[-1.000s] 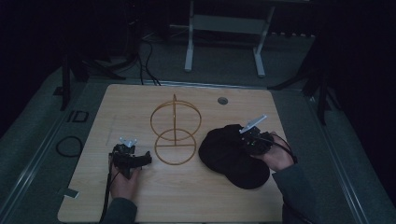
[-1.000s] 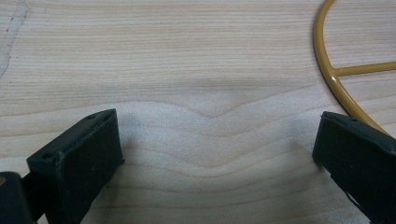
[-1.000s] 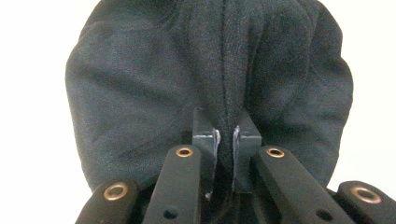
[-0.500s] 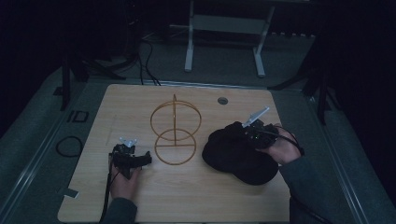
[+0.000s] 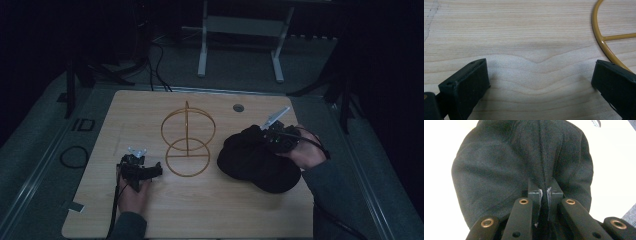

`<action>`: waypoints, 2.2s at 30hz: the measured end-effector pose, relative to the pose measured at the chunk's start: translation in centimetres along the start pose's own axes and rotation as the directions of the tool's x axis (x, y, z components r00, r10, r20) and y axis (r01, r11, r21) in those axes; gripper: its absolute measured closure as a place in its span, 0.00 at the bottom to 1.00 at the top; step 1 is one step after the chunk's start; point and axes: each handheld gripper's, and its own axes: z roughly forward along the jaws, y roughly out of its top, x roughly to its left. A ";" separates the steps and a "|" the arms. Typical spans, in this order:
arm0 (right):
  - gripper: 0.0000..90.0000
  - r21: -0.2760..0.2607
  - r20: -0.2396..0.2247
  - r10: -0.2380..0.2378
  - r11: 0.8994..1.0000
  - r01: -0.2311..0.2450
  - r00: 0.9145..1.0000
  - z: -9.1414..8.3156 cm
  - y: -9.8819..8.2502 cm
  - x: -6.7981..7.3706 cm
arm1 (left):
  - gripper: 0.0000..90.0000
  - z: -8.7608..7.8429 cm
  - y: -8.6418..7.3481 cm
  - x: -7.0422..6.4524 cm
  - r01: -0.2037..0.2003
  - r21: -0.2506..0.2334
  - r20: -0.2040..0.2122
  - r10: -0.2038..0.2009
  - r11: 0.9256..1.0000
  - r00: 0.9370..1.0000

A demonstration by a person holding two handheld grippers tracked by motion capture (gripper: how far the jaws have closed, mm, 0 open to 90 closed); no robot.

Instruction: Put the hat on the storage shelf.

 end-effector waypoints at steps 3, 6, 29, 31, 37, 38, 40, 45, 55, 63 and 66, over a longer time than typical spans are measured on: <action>0.94 -0.005 -0.006 0.001 1.000 -0.001 1.000 -0.6 0.3 -0.3 | 0.01 0.0 0.0 0.0 0.000 0.000 0.000 0.000 1.000 1.000; 0.94 -0.005 -0.019 -0.001 1.000 0.001 1.000 -0.9 0.5 -0.5 | 0.01 0.0 0.0 0.0 -0.003 0.001 -0.001 0.003 1.000 1.000; 0.94 -0.053 -0.068 0.028 0.998 -0.032 0.997 -4.3 1.5 -3.2 | 0.01 0.0 0.0 0.0 -0.001 0.001 0.000 0.001 1.000 1.000; 0.94 -0.056 -0.068 0.027 0.998 -0.030 0.997 -4.6 1.6 -3.4 | 0.01 0.0 0.0 0.0 -0.001 0.001 0.000 0.001 1.000 1.000; 0.94 -0.073 -0.070 0.033 0.997 -0.038 0.997 -5.8 2.0 -3.9 | 0.01 0.0 0.0 0.0 -0.001 0.002 0.000 0.001 1.000 1.000; 0.94 -0.078 -0.073 0.037 0.996 -0.043 0.997 -6.1 2.0 -4.0 | 0.01 0.0 0.0 0.0 -0.001 0.002 0.000 0.001 1.000 1.000; 0.94 -0.089 -0.074 0.040 0.995 -0.046 0.996 -6.5 2.1 -4.3 | 0.01 0.0 0.0 0.0 -0.001 0.002 0.000 0.001 1.000 1.000; 0.94 -0.108 -0.070 0.047 0.993 -0.055 0.996 -7.4 2.2 -4.8 | 0.01 0.0 0.0 0.0 0.000 0.001 0.000 0.000 1.000 1.000; 0.94 -0.163 -0.089 0.065 0.983 -0.079 0.994 -8.5 2.5 -5.6 | 0.01 0.0 0.0 0.0 0.001 -0.001 0.000 -0.001 1.000 1.000; 0.94 -0.259 -0.115 0.096 0.958 -0.123 0.989 -9.5 2.6 -5.9 | 0.01 0.0 0.0 0.0 0.001 -0.001 0.000 -0.001 1.000 1.000; 0.94 -0.292 -0.130 0.100 0.947 -0.135 0.986 -9.7 2.7 -6.0 | 0.01 0.0 0.0 0.0 0.000 0.000 0.000 0.000 1.000 1.000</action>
